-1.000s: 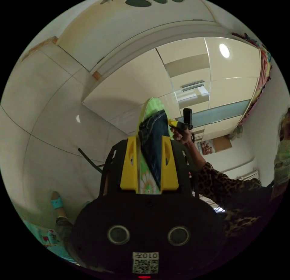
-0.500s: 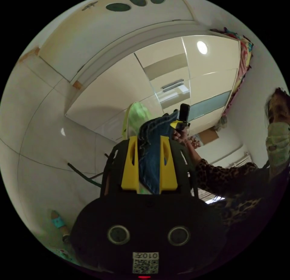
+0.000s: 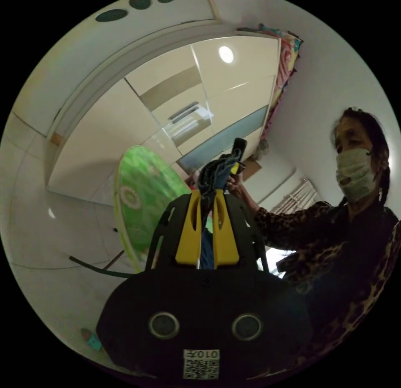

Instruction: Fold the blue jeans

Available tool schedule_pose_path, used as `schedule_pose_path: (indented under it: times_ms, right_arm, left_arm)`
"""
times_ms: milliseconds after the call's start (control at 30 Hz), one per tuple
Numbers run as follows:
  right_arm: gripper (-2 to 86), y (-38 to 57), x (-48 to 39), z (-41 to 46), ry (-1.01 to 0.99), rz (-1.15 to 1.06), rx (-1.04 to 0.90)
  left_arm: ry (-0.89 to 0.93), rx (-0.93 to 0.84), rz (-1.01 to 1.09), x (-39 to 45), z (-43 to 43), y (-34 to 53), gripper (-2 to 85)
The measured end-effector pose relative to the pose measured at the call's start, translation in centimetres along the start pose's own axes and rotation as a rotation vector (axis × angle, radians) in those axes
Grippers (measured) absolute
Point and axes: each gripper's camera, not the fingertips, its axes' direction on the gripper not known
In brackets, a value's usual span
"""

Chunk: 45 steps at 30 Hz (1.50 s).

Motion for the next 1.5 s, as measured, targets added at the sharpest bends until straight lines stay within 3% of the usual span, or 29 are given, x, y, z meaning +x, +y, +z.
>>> schedule_pose_path:
  times_ms: [200, 467, 1067, 1167, 1267, 1333, 1500]
  right_arm:
    - [5.1, 5.0, -5.9, -3.4, 0.080, 0.014, 0.052]
    - [5.1, 17.5, -14.0, -6.9, 0.115, 0.035, 0.210]
    - [5.8, 52.8, -25.9, -8.0, 0.160, 0.248, 0.454]
    - [6.4, 58.9, -26.4, -6.6, 0.139, 0.331, 0.476]
    - [8.3, 66.9, -25.7, -3.7, 0.060, 0.578, 0.505]
    - [8.7, 74.1, -27.2, -1.4, 0.053, 0.786, 0.629]
    - [10.8, 81.9, -33.9, 2.5, 0.049, 0.898, 0.939]
  left_arm:
    - [0.018, -0.072, 0.187, 10.4, 1.7, -1.1, 6.2]
    - [0.094, -0.194, 0.334, 23.6, 10.5, 0.6, 6.2]
    - [0.267, -0.519, 0.261, 35.7, 36.0, 9.4, 5.8]
    - [0.247, -0.592, 0.280, 36.6, 40.0, 11.3, 5.9]
    - [0.205, -0.696, 0.306, 36.8, 44.5, 14.6, 6.1]
    - [0.171, -0.789, 0.289, 36.2, 47.4, 17.2, 6.1]
    - [0.125, -0.933, 0.193, 34.5, 51.4, 21.6, 6.1]
